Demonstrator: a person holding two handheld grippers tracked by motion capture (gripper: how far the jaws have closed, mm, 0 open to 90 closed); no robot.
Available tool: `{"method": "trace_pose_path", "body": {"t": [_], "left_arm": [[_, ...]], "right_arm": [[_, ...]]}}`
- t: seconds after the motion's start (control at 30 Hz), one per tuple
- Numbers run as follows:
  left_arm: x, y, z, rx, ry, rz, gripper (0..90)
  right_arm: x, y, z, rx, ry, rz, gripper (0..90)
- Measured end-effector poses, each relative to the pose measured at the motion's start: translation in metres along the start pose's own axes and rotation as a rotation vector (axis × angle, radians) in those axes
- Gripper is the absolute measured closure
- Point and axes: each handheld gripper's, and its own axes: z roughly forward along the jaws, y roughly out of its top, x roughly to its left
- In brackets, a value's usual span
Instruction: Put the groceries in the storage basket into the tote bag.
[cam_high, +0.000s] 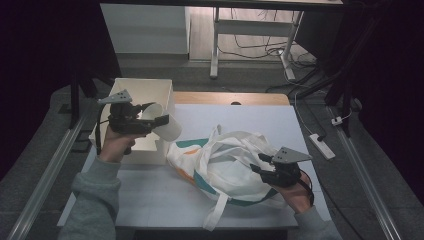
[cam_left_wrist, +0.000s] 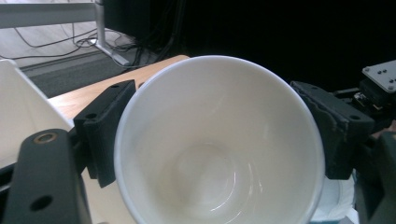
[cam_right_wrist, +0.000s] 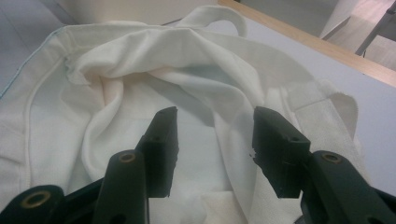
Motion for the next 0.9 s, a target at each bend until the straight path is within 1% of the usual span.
{"method": "trace_pose_path", "body": {"t": [0.07, 0.27, 0.57, 0.9], "left_arm": [[-0.003, 0.000, 0.003, 0.002, -0.006, 0.009, 19.7], [-0.013, 0.000, 0.013, 0.011, -0.044, 0.019, 19.7], [-0.028, -0.002, 0.035, 0.051, -0.102, 0.033, 19.7], [-0.041, -0.006, 0.055, 0.082, -0.133, 0.049, 19.7]], "right_arm": [[0.000, 0.000, 0.000, 0.000, 0.001, 0.000, 50.9], [0.000, 0.000, 0.000, 0.000, 0.002, 0.000, 50.8], [0.002, 0.002, 0.001, -0.009, 0.010, 0.002, 49.3], [0.009, 0.009, 0.001, -0.033, 0.032, -0.005, 45.5]]}}
